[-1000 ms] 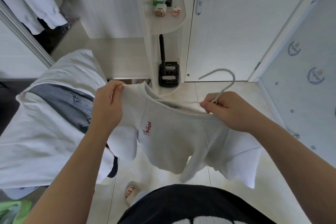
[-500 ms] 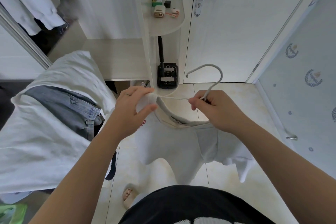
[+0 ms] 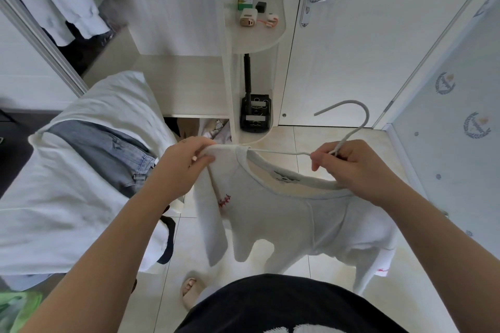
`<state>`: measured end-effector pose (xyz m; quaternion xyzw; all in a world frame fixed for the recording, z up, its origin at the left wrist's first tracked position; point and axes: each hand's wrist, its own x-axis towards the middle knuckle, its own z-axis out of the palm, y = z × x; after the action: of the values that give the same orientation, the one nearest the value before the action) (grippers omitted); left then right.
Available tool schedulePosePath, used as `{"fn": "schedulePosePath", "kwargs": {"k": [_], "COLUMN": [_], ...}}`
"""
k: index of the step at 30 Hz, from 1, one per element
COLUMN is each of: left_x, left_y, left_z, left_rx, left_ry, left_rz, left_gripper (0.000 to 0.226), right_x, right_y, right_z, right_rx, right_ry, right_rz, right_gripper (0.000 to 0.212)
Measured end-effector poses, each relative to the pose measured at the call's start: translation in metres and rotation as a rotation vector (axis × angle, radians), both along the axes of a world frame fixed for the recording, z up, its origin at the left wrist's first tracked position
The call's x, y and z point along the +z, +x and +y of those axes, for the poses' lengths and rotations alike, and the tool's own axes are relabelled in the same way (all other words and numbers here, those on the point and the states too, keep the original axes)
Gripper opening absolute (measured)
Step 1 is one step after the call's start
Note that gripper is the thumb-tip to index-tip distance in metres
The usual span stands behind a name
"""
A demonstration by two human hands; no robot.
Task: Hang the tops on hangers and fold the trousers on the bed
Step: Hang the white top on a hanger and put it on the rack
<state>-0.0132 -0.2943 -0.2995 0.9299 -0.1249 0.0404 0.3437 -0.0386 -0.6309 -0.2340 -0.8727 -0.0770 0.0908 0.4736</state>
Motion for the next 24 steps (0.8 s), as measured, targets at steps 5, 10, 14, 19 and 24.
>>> {"fn": "schedulePosePath", "kwargs": {"k": [5,10,14,19,24], "left_x": [-0.011,0.006,0.012,0.012,0.017], "left_y": [-0.009,-0.018,-0.014,-0.009,-0.015], "left_z": [0.004,-0.013,-0.008,0.006,-0.003], "left_rx": [0.187,0.163,0.049,0.09,-0.007], "left_ry": [-0.098,-0.192,-0.102,0.001,0.126], "left_rz": [0.009,-0.1,-0.09,-0.134,-0.201], "left_gripper": [0.014,0.024,0.024,0.024,0.033], "right_x": [-0.005,-0.008,-0.007,-0.01,-0.012], "right_y": [-0.005,-0.007,-0.013,-0.017,-0.02], "right_z": [-0.014,-0.01,0.006,0.017,0.029], "right_rx": [-0.015,0.107,0.02,0.057,0.055], "right_ry": [-0.032,-0.163,-0.068,-0.079,-0.055], "right_rz": [0.021,0.085,-0.017,-0.043,-0.042], "right_gripper": [0.035,0.033,0.029,0.027,0.024]}}
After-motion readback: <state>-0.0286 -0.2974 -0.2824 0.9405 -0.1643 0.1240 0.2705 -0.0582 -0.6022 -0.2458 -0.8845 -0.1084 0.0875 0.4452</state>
